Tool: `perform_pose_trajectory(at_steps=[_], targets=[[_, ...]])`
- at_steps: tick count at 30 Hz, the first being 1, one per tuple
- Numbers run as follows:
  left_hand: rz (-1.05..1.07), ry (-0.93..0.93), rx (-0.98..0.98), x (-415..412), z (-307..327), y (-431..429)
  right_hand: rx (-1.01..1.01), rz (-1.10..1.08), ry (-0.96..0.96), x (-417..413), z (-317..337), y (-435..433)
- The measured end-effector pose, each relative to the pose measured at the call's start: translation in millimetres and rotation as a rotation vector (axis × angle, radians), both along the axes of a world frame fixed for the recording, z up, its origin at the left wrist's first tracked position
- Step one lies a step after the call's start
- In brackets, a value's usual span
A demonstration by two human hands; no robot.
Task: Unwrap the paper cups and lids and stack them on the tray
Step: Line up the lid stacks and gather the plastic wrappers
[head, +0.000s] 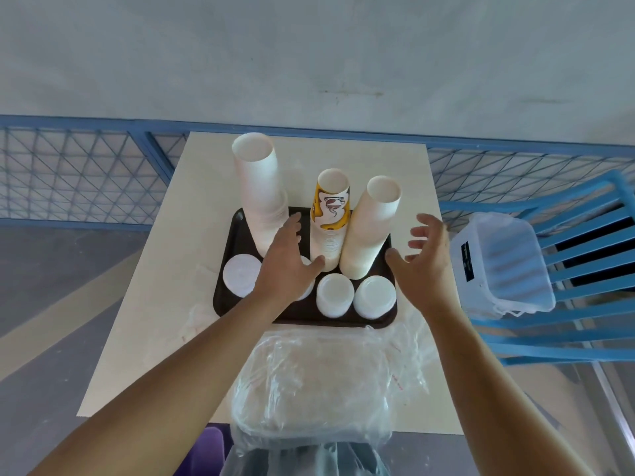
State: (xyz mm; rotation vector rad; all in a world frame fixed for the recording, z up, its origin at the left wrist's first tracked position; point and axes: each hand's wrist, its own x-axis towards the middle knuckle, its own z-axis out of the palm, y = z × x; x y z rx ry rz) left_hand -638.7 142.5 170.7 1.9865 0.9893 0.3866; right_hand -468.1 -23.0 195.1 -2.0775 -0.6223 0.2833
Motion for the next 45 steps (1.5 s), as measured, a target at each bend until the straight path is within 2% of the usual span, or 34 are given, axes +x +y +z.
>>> perform_pose_trajectory(at_steps=[3,6,13,18,30,37,42,45], targets=[[0.035,0.005,-0.077,18.1,3.3,1.7,-0.089,0.185,0.105,24.3,-14.7,11.1],[0.015,-0.027,-0.073,32.3,9.0,1.8,-0.115,0.313,0.146,38.5,-30.0,24.0],[0.083,-0.015,-0.105,54.8,2.3,4.7,-0.09,0.408,0.11,48.3,-50.1,42.9],[0.135,-0.03,-0.119,67.1,-3.5,6.2,-0.074,0.399,0.066,57.0,-53.8,44.4],[0.115,-0.017,-0.065,92.3,-7.6,6.2,-0.117,0.321,0.024,95.6,-48.9,36.9],[0.115,-0.01,-0.051,90.2,-15.2,9.4,-0.125,0.333,-0.007,91.2,-51.3,39.6],[0.108,0.034,-0.11,85.7,-18.1,12.3,-0.147,0.345,0.022,92.8,-55.3,37.6],[0.187,0.044,-0.172,70.2,-13.2,-2.0,-0.194,0.363,0.106,93.9,-58.4,27.2]])
